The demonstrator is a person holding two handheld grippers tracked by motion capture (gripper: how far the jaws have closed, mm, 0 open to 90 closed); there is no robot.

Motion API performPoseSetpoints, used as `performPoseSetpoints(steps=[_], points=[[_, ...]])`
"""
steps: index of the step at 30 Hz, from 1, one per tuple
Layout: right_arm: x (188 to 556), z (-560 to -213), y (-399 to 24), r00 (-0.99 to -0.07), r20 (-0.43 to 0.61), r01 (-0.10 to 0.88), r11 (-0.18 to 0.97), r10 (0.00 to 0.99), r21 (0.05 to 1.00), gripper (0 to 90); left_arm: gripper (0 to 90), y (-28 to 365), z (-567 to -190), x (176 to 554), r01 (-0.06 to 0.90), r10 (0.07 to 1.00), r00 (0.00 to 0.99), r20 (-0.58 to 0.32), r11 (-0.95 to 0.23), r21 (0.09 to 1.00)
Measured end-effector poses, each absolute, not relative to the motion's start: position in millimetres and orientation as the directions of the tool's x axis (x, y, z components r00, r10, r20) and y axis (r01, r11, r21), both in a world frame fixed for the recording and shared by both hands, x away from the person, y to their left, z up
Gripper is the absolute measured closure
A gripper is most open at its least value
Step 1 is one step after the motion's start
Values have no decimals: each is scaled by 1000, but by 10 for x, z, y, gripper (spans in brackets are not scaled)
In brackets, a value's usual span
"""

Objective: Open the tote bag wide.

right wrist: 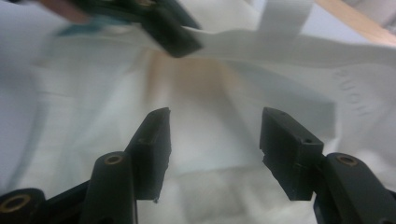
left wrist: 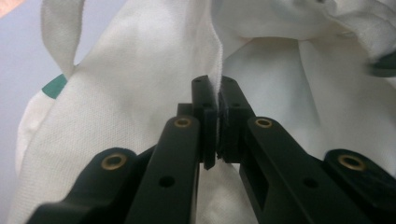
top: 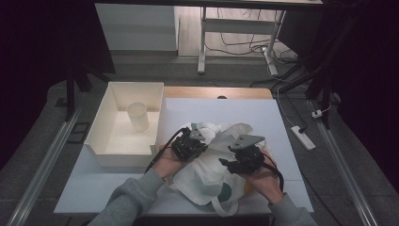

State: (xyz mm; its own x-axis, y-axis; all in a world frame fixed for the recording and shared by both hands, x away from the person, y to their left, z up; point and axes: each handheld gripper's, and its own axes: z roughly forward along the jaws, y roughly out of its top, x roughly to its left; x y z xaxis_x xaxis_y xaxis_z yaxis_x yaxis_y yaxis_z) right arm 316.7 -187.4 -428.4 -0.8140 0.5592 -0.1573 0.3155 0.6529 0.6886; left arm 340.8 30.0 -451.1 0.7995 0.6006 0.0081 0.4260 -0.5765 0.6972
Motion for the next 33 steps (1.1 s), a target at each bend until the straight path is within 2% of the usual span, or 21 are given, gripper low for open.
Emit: performPoseSetpoints(steps=[3,8,11,14,22,27,28,31,33], points=[[3229,-4325,-1816,-789,-164,359,660,592,660,447,867,313,-4512,3414,429,599,801,1,-574,698],[3113,-4415,-1840,-757,-222,381,692,614,613,438,867,333,-4524,3433,438,598,801,-19,-565,699],[3002,-4411,-1852,-740,-280,365,715,611,597,441,867,340,-4521,3435,435,596,803,-14,-570,697],[2905,-4390,-1924,-716,-310,348,704,626,619,444,866,347,-4524,3442,438,596,803,-18,-569,697],[2773,-4356,-2257,-659,-276,381,627,700,680,426,863,366,-4528,3461,445,597,802,-31,-561,698],[2798,-4450,-2425,-607,-259,446,592,751,671,353,863,378,-4527,3465,448,597,801,-36,-560,697],[2806,-4464,-2457,-602,-241,461,577,762,674,358,862,379,-4527,3466,448,597,802,-36,-560,697],[2845,-4493,-2511,-633,-143,494,539,761,682,465,862,381,-4530,3472,450,596,802,-38,-561,695],[2862,-4508,-2505,-646,-128,501,544,752,673,556,862,380,-4531,3471,449,596,802,-37,-561,695]])
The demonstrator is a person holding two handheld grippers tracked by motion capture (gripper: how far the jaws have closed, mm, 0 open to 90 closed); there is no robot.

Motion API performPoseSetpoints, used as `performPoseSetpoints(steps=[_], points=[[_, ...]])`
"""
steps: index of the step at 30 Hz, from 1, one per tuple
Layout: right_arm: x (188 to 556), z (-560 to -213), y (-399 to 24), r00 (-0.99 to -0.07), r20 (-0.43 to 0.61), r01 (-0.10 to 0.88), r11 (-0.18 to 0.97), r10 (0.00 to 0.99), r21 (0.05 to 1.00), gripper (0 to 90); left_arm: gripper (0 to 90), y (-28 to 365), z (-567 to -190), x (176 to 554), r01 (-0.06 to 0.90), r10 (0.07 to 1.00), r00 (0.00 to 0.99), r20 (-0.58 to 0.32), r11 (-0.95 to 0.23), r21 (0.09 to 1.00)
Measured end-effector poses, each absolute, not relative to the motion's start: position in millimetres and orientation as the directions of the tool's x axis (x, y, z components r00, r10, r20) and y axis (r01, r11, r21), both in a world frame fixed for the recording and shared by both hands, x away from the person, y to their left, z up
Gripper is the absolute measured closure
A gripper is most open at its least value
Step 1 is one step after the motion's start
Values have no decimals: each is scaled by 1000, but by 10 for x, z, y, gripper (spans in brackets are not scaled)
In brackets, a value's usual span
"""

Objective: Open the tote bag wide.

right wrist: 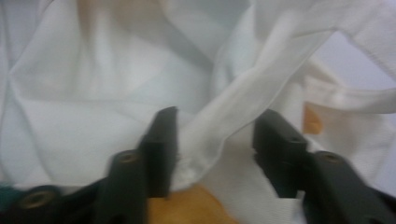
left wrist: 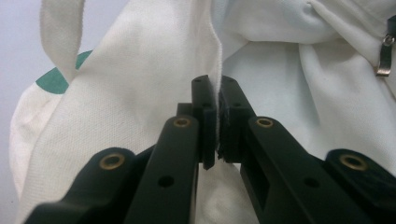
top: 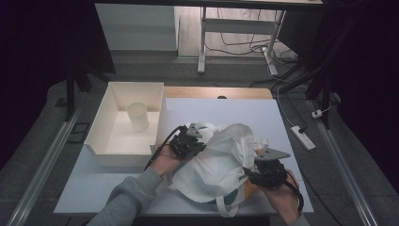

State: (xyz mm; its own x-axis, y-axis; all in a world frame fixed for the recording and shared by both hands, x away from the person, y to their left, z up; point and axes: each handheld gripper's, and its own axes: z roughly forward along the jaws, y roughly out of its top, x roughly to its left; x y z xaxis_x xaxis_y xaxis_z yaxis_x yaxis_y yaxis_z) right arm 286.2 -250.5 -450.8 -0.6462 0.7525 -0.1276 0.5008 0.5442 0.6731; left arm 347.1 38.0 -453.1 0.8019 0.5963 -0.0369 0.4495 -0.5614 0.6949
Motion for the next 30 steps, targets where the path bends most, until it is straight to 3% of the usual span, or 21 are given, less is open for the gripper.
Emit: performPoseSetpoints(steps=[4,6,14,30], points=[[2910,-4557,-2519,-679,-89,515,559,729,650,804,862,390,-4526,3468,447,597,801,-34,-560,697],[2927,-4555,-2553,-688,-73,514,556,722,654,851,863,404,-4524,3472,448,599,800,-36,-557,699],[2947,-4444,-2765,-680,-39,527,525,732,668,869,868,484,-4511,3507,457,624,781,-33,-534,711],[2983,-4376,-3495,-559,-5,588,401,829,703,874,869,461,-4563,3541,471,624,780,-50,-533,703]])
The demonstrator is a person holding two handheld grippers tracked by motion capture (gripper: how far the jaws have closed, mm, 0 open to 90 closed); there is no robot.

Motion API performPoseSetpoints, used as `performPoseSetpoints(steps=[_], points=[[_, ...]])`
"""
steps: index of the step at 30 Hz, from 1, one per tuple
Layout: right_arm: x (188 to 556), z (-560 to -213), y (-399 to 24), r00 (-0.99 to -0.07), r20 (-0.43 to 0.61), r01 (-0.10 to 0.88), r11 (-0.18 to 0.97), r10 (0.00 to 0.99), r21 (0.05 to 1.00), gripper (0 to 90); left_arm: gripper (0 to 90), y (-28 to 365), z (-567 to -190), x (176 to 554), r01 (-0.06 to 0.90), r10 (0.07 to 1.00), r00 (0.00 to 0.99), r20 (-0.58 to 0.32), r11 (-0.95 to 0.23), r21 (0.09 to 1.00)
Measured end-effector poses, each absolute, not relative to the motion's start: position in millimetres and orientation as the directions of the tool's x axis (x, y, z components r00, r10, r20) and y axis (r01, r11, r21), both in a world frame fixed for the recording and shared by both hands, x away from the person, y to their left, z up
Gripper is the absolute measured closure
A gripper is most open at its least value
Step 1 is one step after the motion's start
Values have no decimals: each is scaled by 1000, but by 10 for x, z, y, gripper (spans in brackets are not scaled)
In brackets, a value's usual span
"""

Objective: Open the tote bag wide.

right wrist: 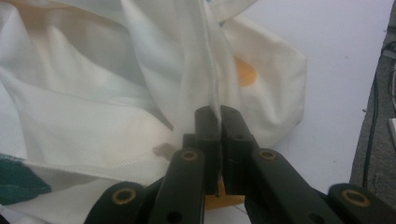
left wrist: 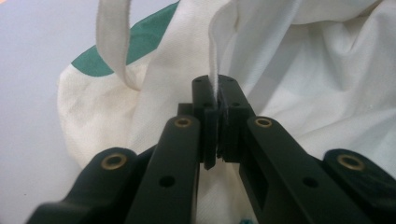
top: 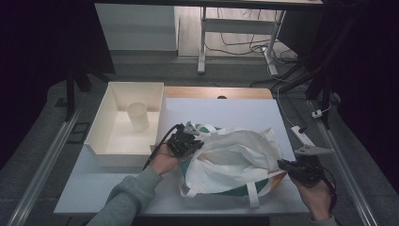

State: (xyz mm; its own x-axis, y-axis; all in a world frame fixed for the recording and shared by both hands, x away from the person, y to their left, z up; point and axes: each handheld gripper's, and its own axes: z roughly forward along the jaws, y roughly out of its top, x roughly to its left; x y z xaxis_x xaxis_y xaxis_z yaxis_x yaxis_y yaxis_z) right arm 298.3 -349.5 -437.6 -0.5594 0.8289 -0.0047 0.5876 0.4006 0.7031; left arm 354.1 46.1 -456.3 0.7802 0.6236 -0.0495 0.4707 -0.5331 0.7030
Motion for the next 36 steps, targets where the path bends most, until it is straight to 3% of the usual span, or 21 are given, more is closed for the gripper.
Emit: performPoseSetpoints(steps=[8,19,20,23,27,36], points=[[3005,-4350,-3691,-529,-12,592,379,848,711,876,869,472,-4593,3578,486,620,780,-82,-519,703],[3135,-4589,-3704,-537,15,618,381,843,688,863,868,408,-4682,3601,495,619,781,-82,-533,686],[3123,-4568,-3698,-541,14,610,381,841,695,844,867,407,-4680,3600,494,620,781,-82,-531,688],[3046,-4429,-3632,-552,-14,559,383,834,735,660,867,408,-4682,3606,496,616,783,-90,-530,688],[2903,-4196,-3432,-595,-56,457,395,802,797,542,866,404,-4684,3607,492,614,785,-87,-531,689],[2799,-4226,-2470,-818,-28,360,550,574,754,500,866,411,-4687,3614,493,614,784,-89,-529,691]])
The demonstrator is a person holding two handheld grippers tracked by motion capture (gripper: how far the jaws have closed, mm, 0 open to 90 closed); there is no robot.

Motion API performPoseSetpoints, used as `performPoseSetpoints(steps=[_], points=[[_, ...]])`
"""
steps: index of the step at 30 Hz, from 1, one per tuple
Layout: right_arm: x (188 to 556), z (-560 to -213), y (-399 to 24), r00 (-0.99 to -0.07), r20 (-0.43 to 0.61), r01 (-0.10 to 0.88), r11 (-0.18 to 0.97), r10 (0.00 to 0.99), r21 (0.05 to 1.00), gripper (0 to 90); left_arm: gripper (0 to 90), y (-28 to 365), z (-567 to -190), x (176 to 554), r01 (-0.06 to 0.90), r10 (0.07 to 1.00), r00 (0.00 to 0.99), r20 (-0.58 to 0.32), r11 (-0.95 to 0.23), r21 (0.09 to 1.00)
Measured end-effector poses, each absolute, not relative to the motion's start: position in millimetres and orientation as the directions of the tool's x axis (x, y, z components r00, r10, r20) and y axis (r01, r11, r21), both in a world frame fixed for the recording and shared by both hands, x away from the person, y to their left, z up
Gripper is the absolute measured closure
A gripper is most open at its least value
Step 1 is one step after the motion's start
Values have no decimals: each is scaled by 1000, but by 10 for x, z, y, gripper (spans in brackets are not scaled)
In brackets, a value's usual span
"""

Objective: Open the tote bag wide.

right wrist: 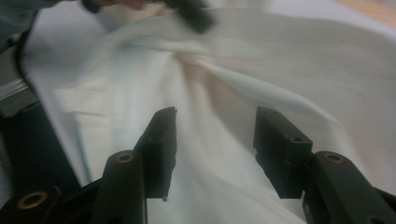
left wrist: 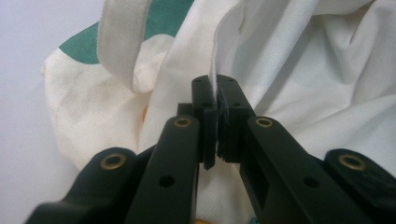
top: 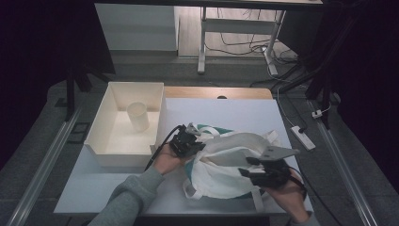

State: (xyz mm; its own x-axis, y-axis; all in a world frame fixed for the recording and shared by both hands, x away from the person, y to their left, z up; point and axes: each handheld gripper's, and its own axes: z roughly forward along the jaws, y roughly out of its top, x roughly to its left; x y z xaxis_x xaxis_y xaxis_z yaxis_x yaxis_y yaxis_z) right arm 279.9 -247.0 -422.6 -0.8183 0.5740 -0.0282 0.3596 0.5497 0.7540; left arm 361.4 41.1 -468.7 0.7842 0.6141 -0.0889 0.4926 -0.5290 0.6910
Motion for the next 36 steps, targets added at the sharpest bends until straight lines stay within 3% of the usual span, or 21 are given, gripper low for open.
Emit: performPoseSetpoints(steps=[10,22,28,33,36], points=[[3027,-4549,-1700,-892,3,347,680,453,646,504,865,412,-4685,3611,490,612,786,-87,-532,691],[3207,-4794,-1673,-866,29,419,693,499,586,547,865,414,-4681,3607,490,612,786,-88,-529,693],[3242,-4865,-1666,-861,24,434,708,509,558,647,865,411,-4685,3609,488,611,787,-85,-532,692],[3262,-4919,-1636,-869,53,441,724,491,531,855,865,409,-4681,3600,485,610,788,-83,-533,693],[3233,-4882,-1649,-882,60,422,726,468,543,879,866,417,-4665,3592,480,608,790,-79,-533,697]])
